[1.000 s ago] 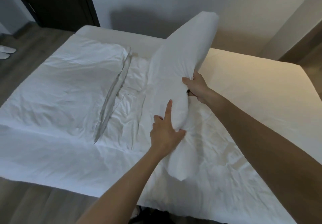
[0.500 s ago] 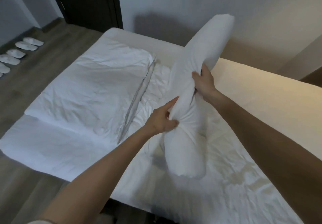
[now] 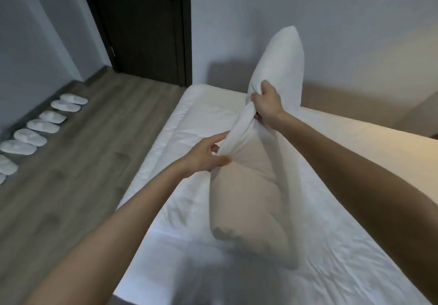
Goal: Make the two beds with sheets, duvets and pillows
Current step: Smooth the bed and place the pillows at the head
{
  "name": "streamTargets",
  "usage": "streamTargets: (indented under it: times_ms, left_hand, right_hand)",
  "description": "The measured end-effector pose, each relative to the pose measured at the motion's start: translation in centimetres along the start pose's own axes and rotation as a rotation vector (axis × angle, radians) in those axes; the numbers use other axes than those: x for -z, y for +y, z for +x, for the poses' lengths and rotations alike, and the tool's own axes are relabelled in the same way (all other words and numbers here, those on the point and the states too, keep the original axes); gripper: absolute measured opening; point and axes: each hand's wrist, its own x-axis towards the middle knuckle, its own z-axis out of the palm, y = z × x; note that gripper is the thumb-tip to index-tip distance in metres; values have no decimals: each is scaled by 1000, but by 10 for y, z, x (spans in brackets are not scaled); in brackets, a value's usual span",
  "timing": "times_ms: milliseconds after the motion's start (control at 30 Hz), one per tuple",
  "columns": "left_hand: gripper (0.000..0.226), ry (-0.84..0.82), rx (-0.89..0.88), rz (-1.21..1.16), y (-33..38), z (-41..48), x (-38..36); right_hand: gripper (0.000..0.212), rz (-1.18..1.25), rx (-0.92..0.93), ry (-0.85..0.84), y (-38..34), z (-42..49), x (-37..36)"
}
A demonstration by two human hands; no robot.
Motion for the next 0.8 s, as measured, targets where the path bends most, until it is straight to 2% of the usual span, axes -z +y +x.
streamTargets:
  times_ms: [100, 167, 267, 333, 400, 467, 567, 700, 800]
  left_hand:
    - [61, 36, 19, -29, -16, -13, 68]
    - [61, 102, 47, -24, -35, -15, 104]
    - [55, 282, 133, 66, -78, -9, 140]
    - [53, 405, 231, 78, -118, -5, 148]
    - [47, 480, 317, 71, -151, -4, 144]
    - [45, 460, 341, 114, -167, -9, 130]
    - [48, 371, 372, 157, -167, -15, 113]
    - [50, 349, 352, 178, -163, -18, 104]
    - [53, 258, 343, 194, -159, -26, 101]
  right_hand:
    - [33, -46, 27, -20, -43, 14, -66]
    - [29, -65, 11, -93, -63, 23, -107]
    - [13, -46, -86, -312, -67, 35, -163]
    - [19, 51, -178, -481, -51, 36, -193]
    - [27, -13, -184, -590, -26, 29, -212]
    - [42, -115, -176, -619, 3, 18, -216]
    - [47, -358, -175, -572, 40, -4, -205]
    - [56, -424, -170, -701, 63, -31, -190]
    - [54, -379, -156, -687, 60, -52, -186]
